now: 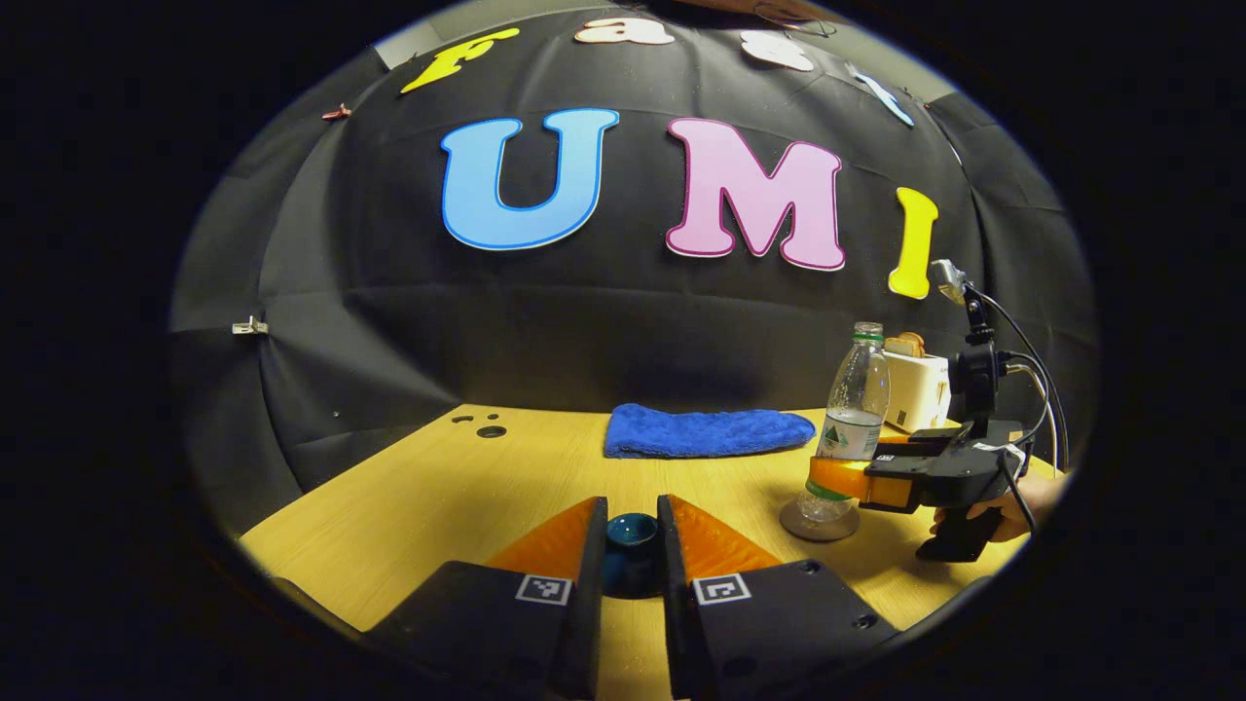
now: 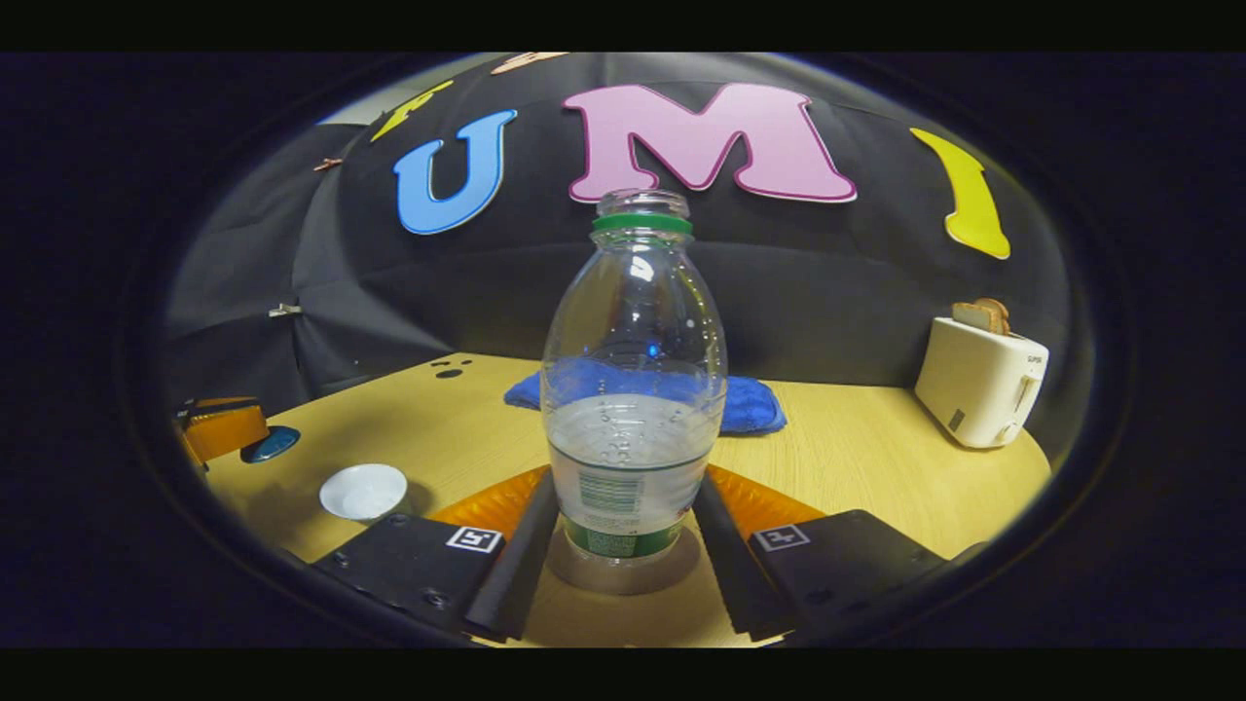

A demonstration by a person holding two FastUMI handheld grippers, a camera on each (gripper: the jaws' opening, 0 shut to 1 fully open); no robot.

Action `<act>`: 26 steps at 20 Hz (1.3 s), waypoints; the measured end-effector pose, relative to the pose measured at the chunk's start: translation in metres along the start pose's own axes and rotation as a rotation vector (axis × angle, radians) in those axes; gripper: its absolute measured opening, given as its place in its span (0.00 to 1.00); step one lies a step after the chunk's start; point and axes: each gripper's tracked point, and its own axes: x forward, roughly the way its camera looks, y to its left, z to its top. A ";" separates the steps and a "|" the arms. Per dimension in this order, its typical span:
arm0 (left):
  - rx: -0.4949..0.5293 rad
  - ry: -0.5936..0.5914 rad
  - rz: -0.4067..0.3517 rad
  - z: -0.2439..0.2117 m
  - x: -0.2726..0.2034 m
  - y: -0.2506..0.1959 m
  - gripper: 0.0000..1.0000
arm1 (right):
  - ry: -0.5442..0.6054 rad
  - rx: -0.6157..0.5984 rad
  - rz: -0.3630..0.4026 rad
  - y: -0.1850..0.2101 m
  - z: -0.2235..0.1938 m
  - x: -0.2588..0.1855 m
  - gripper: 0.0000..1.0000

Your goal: Open the teacup lid with one hand, grasp the water bottle and pour water into the teacup with the other hand; after pouring, place the water bottle on the coaster and then close the teacup lid.

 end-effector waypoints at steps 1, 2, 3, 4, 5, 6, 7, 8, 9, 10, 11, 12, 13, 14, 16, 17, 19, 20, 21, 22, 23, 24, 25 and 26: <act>0.000 0.001 -0.001 0.000 0.001 0.000 0.31 | 0.004 0.003 0.000 0.001 -0.001 0.000 0.79; 0.001 0.003 -0.003 -0.001 0.002 -0.001 0.31 | 0.010 0.005 0.002 0.001 -0.001 0.001 0.80; 0.001 0.004 -0.005 -0.002 0.003 -0.003 0.31 | 0.016 0.006 0.007 0.001 -0.001 0.001 0.80; 0.000 0.004 -0.007 -0.001 0.004 -0.004 0.31 | 0.020 0.003 0.008 0.001 -0.002 0.001 0.80; -0.001 0.006 -0.010 -0.002 0.004 -0.005 0.31 | 0.023 -0.002 0.008 0.000 -0.003 0.001 0.80; -0.002 0.009 -0.011 -0.003 0.005 -0.006 0.31 | 0.033 -0.011 0.005 -0.001 -0.006 0.001 0.81; -0.003 0.012 -0.013 -0.005 0.007 -0.008 0.31 | 0.048 -0.017 0.006 0.001 -0.010 0.002 0.82; -0.006 0.012 -0.014 -0.005 0.008 -0.009 0.31 | 0.061 -0.015 0.008 0.002 -0.012 0.001 0.86; -0.009 0.014 -0.017 -0.006 0.009 -0.011 0.31 | 0.072 -0.010 0.011 0.004 -0.014 0.000 0.92; -0.012 0.016 -0.021 -0.007 0.011 -0.013 0.31 | 0.081 -0.004 0.009 0.002 -0.016 -0.003 0.93; -0.014 0.015 -0.024 -0.008 0.013 -0.016 0.31 | 0.091 0.004 0.007 0.003 -0.019 -0.005 0.95; -0.013 0.016 -0.028 -0.008 0.016 -0.019 0.31 | 0.098 0.016 0.005 0.001 -0.024 -0.012 0.96; -0.010 0.014 -0.032 -0.009 0.018 -0.022 0.31 | 0.104 0.031 0.004 0.000 -0.026 -0.019 0.98; -0.009 0.014 -0.037 -0.009 0.021 -0.025 0.31 | 0.110 0.048 0.004 0.001 -0.031 -0.028 0.97; -0.005 0.017 -0.045 -0.011 0.027 -0.032 0.31 | 0.123 0.063 0.002 0.001 -0.036 -0.042 0.97; -0.005 0.020 -0.049 -0.014 0.029 -0.034 0.31 | 0.126 0.061 -0.006 -0.002 -0.037 -0.050 0.97; -0.004 0.023 -0.051 -0.017 0.034 -0.037 0.31 | 0.123 0.057 -0.019 -0.007 -0.037 -0.064 0.97; -0.001 0.022 -0.049 -0.018 0.036 -0.036 0.31 | 0.121 0.055 -0.025 -0.009 -0.037 -0.071 0.97; 0.002 0.025 -0.046 -0.020 0.039 -0.036 0.31 | 0.120 0.054 -0.029 -0.011 -0.035 -0.077 0.97; 0.000 0.029 -0.045 -0.023 0.041 -0.035 0.31 | 0.117 0.058 -0.032 -0.014 -0.034 -0.082 0.97; -0.002 0.035 -0.041 -0.027 0.043 -0.035 0.31 | 0.116 0.063 -0.036 -0.016 -0.032 -0.085 0.97; -0.005 0.042 -0.040 -0.029 0.045 -0.035 0.31 | 0.113 0.069 -0.042 -0.018 -0.030 -0.089 0.97; -0.007 0.049 -0.038 -0.033 0.048 -0.036 0.31 | 0.110 0.072 -0.046 -0.020 -0.028 -0.091 0.97; -0.009 0.052 -0.039 -0.035 0.050 -0.037 0.31 | 0.105 0.075 -0.052 -0.023 -0.026 -0.093 0.97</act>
